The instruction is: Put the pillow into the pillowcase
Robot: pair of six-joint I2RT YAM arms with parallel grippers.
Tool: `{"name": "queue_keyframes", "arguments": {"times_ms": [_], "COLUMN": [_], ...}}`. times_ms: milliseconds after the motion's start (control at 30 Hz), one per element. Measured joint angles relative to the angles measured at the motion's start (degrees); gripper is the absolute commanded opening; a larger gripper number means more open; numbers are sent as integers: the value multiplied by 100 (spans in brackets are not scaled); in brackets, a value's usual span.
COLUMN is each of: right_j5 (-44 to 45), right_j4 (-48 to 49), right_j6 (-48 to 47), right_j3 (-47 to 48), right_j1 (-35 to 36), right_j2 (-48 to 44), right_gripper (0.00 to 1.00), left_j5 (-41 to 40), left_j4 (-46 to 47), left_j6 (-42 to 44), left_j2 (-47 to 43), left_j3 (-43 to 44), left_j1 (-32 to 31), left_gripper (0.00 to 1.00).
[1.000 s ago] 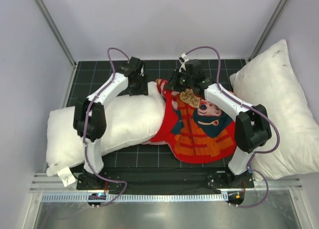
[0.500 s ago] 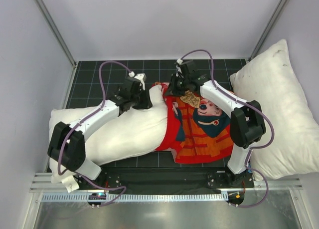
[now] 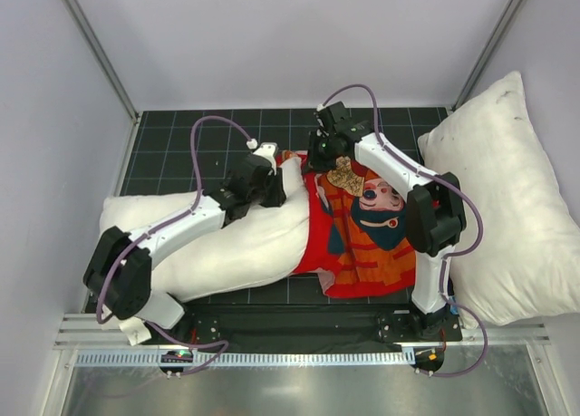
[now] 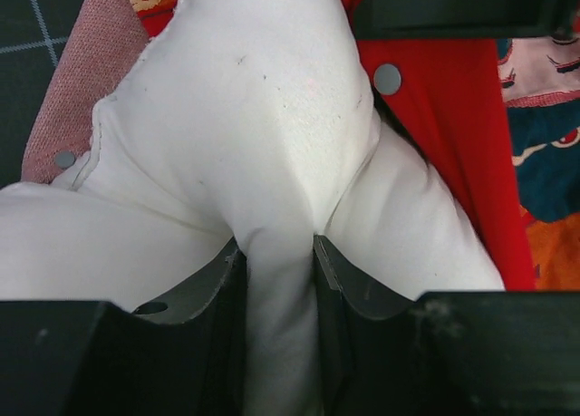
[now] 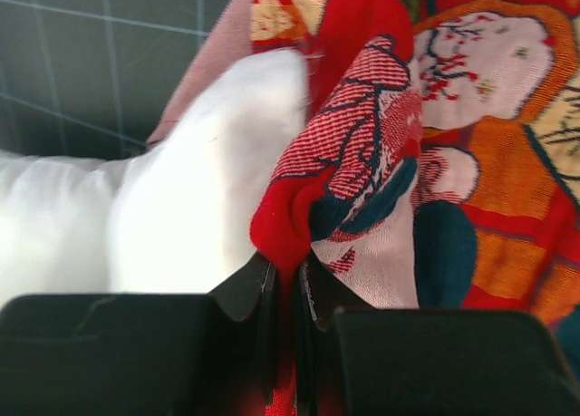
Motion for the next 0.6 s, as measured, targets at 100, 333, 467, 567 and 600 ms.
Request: {"name": "queue_keyframes", "arguments": {"times_ms": [100,333,467,567,600], "right_j5": [295,892,992,1078,1113], "right_j4": [-157,-358,-424,-407,-442], "right_j6": [-76,-212,-275,-319,-345], "right_j3": [0,0,0,153,295], "right_j1": [9,33,33,33,31], "right_j2": [0,-9,-76,-107,-94], "right_gripper": [16,16,20,22,21], "left_j5": [-175,-404,-446,-527,-544], "left_j4": [7,-26,-17,9,17], "left_j6": [-70,-70,-61,-66,-63], "left_j2": [-363,-946,-938,-837,-804], "left_j3": [-210,-492,-492,-461,-446], "left_j1": [-151,-658,-931,-1086,-1174], "left_gripper": [33,34,33,33,33]}}
